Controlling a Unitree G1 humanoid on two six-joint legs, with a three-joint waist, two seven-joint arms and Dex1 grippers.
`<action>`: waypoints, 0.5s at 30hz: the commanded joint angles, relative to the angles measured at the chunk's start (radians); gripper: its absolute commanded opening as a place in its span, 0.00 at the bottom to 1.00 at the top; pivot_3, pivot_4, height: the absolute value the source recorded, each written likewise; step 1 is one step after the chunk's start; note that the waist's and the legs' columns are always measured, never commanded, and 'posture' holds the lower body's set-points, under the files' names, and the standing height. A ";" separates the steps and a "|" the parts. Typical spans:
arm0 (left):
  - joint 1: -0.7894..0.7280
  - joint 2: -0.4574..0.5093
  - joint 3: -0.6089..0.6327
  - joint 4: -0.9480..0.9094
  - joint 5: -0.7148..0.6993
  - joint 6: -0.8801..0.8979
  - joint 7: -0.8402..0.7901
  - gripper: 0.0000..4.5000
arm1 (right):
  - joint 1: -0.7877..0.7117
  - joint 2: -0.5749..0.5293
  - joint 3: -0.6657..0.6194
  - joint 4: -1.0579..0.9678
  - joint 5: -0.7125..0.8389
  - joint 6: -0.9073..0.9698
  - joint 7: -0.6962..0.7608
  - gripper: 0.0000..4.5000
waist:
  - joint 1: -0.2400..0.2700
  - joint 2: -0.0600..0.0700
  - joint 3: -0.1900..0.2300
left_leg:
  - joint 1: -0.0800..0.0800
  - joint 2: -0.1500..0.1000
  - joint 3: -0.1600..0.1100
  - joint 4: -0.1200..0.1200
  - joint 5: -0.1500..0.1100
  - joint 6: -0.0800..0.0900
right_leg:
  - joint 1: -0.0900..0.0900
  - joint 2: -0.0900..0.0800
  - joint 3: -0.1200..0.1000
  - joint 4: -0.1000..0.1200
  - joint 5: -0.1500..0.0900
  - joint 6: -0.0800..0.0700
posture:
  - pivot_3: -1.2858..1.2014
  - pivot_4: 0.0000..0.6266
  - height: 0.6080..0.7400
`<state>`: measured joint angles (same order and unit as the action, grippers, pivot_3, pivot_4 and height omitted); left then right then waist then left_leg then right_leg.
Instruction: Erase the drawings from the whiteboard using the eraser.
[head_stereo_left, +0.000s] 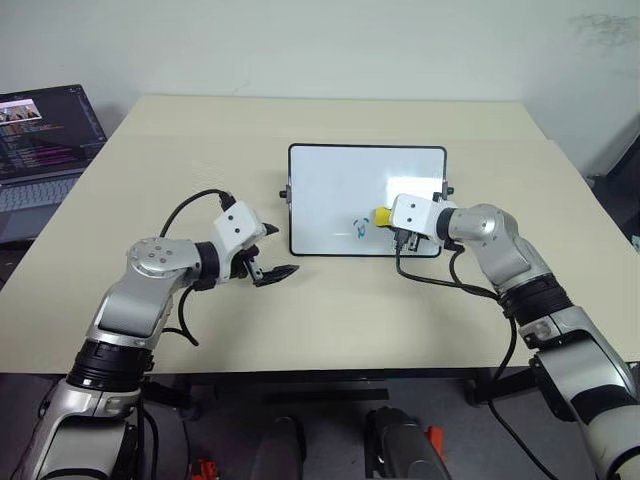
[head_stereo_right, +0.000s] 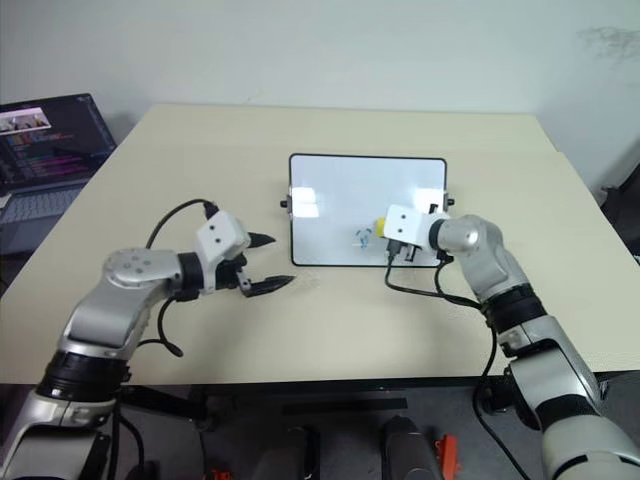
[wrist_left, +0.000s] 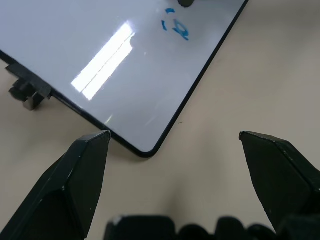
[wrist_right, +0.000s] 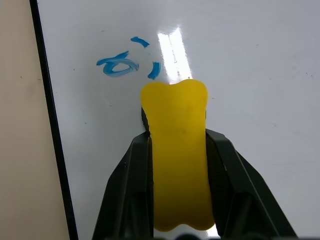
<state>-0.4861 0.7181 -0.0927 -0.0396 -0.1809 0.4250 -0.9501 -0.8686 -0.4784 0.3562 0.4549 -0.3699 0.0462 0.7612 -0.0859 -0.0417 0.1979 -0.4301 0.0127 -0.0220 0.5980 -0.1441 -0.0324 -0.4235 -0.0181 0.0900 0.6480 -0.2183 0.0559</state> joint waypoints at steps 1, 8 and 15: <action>-0.019 -0.005 0.007 -0.014 0.000 -0.015 0.003 1.00 | 0.030 0.024 0.031 -0.047 -0.029 0.045 -0.001 0.23 | -0.001 0.000 0.000 | 0.000 0.000 0.000 0.000 0.000 0.000 | 0.000 0.000 0.000 0.000 0.000 0.000 | 0.52 0.24 1.00; -0.031 -0.019 0.006 -0.012 -0.002 -0.011 0.003 1.00 | 0.075 0.070 0.076 -0.116 -0.035 0.101 0.044 0.23 | 0.000 0.000 0.000 | 0.003 0.000 0.000 0.001 0.000 0.000 | 0.003 0.000 0.000 0.000 0.000 0.000 | 0.52 0.24 1.00; -0.032 -0.019 0.007 -0.008 -0.002 -0.014 0.004 1.00 | -0.006 0.064 0.051 -0.012 -0.046 0.089 -0.030 0.23 | 0.002 0.000 0.000 | 0.003 0.000 0.000 0.003 0.000 0.000 | 0.004 0.000 0.000 0.000 0.000 0.000 | 0.52 0.24 1.00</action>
<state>-0.4971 0.6980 -0.1005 -0.0358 -0.1804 0.4250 -0.9500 -0.8288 -0.3975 0.4458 0.4067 -0.3917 0.1278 0.7815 -0.0842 -0.0421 0.1976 -0.4271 0.0128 -0.0222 0.6015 -0.1440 -0.0323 -0.4198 -0.0181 0.0902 0.6481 -0.2181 0.0559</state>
